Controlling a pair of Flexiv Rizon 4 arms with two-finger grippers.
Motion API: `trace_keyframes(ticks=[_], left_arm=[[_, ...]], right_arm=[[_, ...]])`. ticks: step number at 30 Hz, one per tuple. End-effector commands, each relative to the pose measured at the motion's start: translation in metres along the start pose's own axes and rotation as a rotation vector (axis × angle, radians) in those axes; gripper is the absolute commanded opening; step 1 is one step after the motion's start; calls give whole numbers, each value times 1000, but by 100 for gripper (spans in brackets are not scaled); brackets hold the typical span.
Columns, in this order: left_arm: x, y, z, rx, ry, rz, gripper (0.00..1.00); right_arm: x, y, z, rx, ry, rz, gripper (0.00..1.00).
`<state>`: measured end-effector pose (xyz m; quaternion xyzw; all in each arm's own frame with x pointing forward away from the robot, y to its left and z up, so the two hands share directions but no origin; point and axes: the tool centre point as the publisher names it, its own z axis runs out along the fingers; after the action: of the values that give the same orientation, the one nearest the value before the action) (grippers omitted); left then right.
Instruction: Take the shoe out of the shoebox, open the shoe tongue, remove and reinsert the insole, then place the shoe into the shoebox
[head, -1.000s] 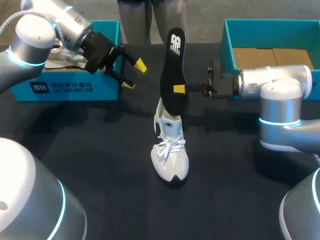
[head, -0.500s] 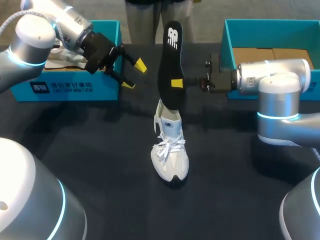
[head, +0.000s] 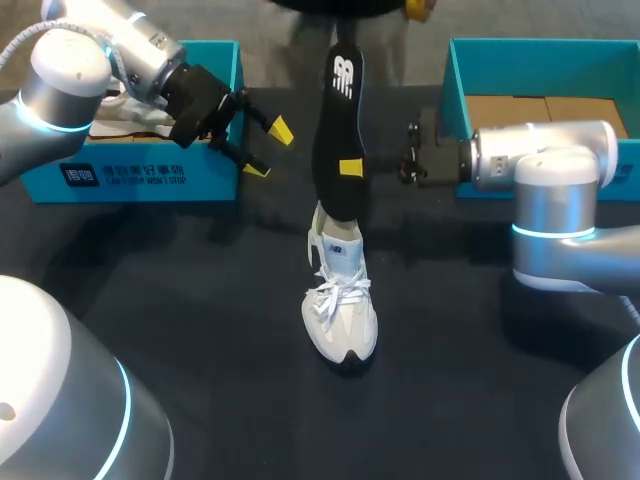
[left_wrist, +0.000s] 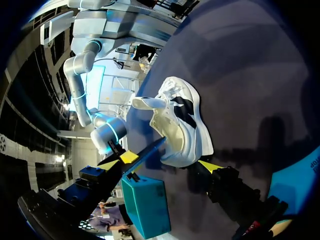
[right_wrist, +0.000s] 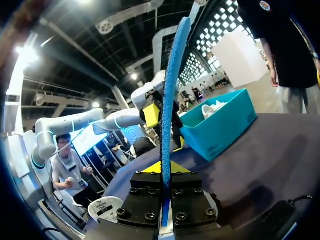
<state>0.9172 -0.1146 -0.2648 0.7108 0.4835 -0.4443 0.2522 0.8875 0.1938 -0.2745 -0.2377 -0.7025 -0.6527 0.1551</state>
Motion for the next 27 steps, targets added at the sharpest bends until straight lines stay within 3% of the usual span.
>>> trace_keyframes(ticks=[1, 27], left_arm=[[1, 1, 0, 3, -1, 2, 100], [1, 1, 0, 3, -1, 2, 100]], right_arm=[[1, 0, 6, -9, 0, 0, 0], [4, -20, 13, 14, 27, -6, 0]])
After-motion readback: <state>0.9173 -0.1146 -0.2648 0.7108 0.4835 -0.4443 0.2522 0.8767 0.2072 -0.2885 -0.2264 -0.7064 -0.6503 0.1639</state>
